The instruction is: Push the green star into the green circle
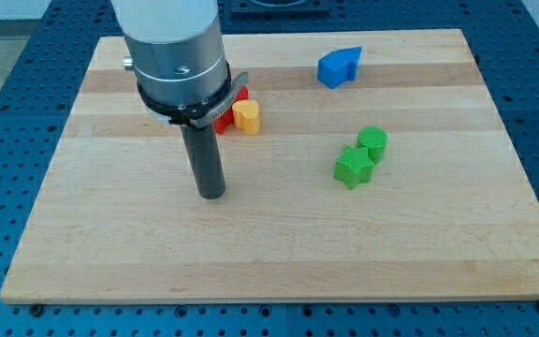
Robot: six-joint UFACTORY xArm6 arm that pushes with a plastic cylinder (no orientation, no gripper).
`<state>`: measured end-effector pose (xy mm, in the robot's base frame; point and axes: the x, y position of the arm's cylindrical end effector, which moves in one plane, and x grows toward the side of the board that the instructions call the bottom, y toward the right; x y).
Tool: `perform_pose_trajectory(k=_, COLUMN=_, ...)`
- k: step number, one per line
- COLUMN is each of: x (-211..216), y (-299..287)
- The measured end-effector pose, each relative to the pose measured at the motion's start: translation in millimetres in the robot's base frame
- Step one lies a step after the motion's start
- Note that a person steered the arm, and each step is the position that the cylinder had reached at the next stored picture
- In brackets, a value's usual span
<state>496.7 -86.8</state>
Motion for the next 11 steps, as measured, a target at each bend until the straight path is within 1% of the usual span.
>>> perform_pose_trajectory(k=1, x=0.0, y=-0.8)
perform_pose_trajectory(k=2, x=16.8, y=14.1)
perform_pose_trajectory(k=3, x=30.1, y=54.6)
perform_pose_trajectory(k=4, x=-4.9, y=132.7)
perform_pose_trajectory(k=5, x=-30.6, y=200.8)
perform_pose_trajectory(k=6, x=-24.7, y=229.5)
perform_pose_trajectory(k=7, x=-18.6, y=231.3)
perform_pose_trajectory(k=8, x=-10.5, y=275.0)
perform_pose_trajectory(k=9, x=-34.9, y=277.8)
perform_pose_trajectory(k=10, x=-76.1, y=241.1)
perform_pose_trajectory(k=11, x=-85.9, y=231.4)
